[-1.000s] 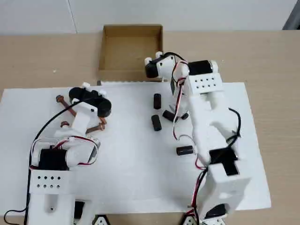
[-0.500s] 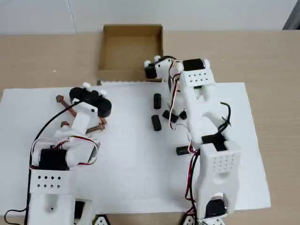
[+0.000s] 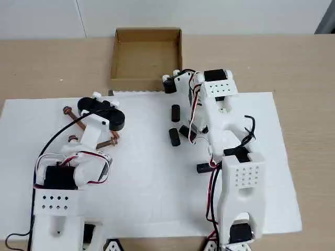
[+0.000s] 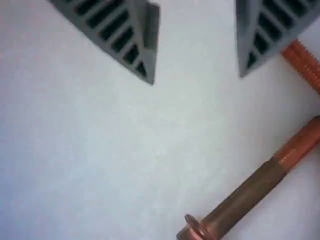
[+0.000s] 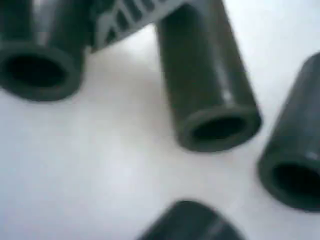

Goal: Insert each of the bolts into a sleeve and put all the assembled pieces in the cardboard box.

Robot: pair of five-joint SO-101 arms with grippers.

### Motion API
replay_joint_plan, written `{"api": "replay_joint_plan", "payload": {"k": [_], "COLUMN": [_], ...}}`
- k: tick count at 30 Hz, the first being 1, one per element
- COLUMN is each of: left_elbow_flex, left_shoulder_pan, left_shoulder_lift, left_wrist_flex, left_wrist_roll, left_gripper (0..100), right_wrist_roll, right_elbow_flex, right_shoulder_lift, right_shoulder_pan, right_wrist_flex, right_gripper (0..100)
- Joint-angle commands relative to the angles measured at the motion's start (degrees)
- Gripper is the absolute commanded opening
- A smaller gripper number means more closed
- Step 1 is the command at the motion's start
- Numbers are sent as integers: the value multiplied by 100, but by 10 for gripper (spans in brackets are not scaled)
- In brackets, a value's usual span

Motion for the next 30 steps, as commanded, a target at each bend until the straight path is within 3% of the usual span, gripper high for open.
{"api": "replay_joint_plan", "payload": {"k": [1,7,22,30], "left_elbow_flex": [-13,-13,-813,-2659], "left_shoulder_pan": [18,18,-18,-18], "left_shoulder_lift": [9,9,70,2022], "left_wrist_flex": [-88,-44,677,1336], "left_wrist_roll": [-35,-35,-9,378], "left_gripper": [105,105,100,43], "right_wrist_roll": [88,62,-844,-976], "right_elbow_flex": [-79,-97,-229,563], "right_shoulder_lift": [92,-110,-2765,-3459], "right_shoulder_pan": [-22,-22,303,760], "right_wrist_flex": [-136,57,1059,1042], "right_gripper": [9,9,3,3]}}
